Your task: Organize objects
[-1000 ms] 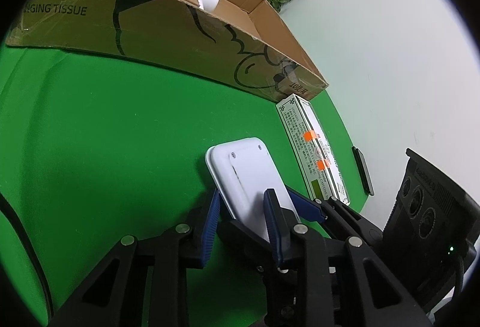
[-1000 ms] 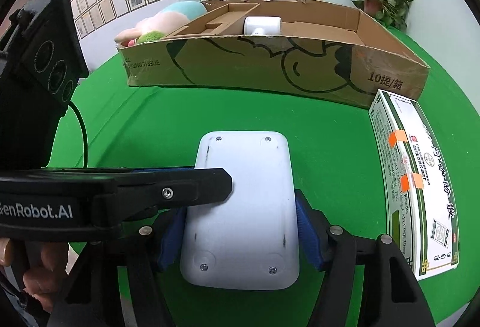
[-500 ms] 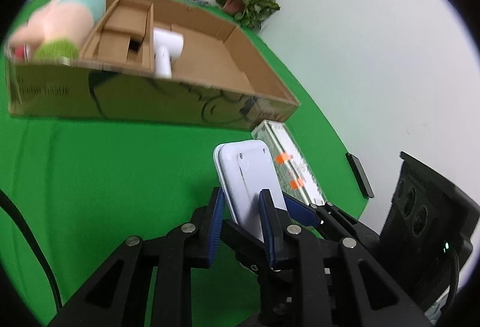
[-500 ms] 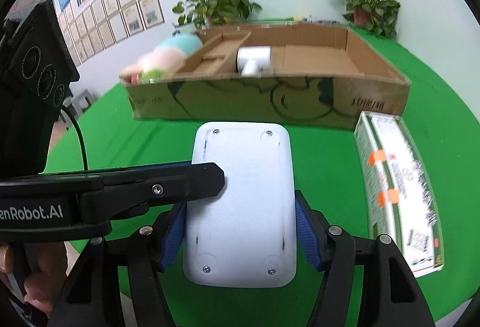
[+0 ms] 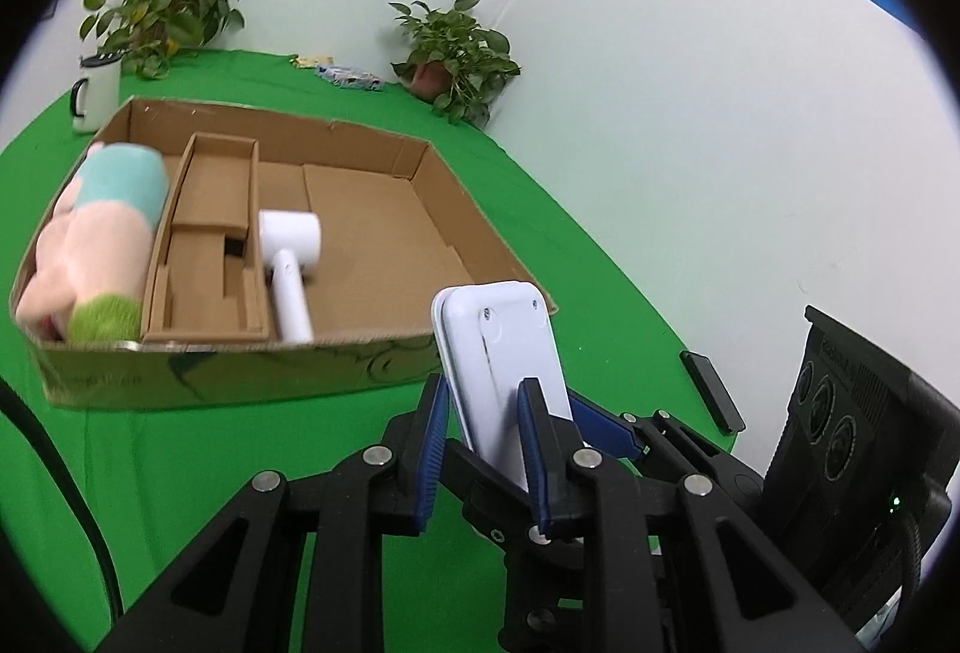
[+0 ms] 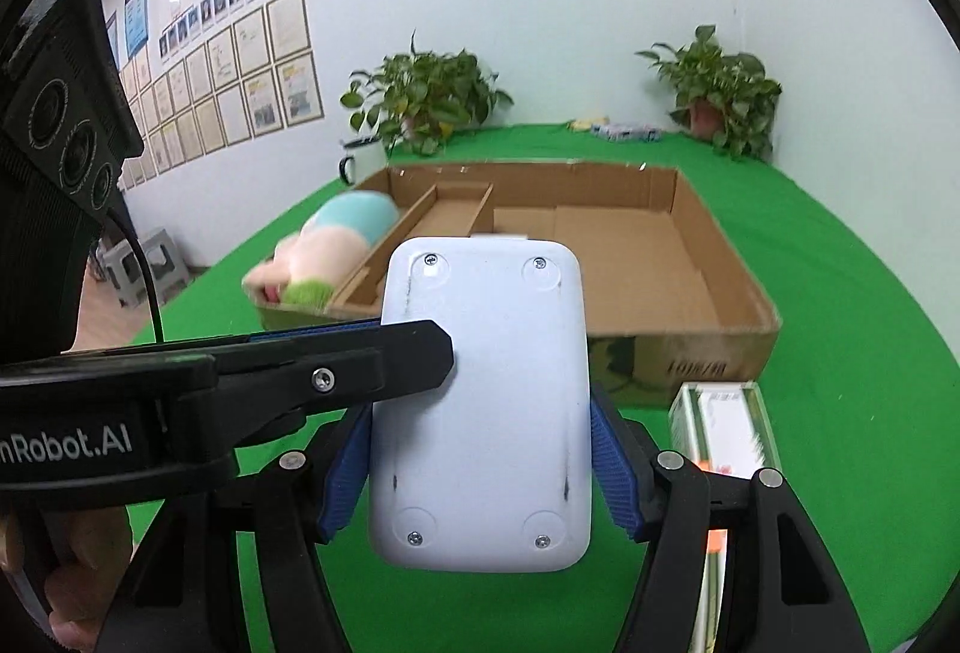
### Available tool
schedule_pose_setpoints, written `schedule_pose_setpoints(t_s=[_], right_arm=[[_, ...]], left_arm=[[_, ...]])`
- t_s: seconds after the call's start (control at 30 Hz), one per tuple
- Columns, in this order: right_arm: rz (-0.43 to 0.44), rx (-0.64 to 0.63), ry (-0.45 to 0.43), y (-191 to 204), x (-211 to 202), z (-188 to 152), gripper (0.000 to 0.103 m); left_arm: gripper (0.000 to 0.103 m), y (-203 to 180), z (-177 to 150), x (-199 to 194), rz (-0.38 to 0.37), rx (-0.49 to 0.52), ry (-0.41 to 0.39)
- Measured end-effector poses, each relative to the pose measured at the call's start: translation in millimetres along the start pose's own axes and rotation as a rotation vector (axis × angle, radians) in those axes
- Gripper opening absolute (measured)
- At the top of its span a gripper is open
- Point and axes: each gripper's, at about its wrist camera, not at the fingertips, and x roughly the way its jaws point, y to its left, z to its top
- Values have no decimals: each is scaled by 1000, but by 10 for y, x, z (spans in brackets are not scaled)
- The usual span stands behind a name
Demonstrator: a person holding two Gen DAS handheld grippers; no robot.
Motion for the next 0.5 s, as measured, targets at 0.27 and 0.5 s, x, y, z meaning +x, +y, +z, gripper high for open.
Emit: schedule_pose_setpoints(t_s=[0.27,0.5], right_arm=[[-31,37,-21,-195,-89,195,63],[-48,30,-63,-323,-67,665,63]], left_arm=[[22,-153,222,83,-22,51,-10],[22,-201,732,122,-30,89,-31]])
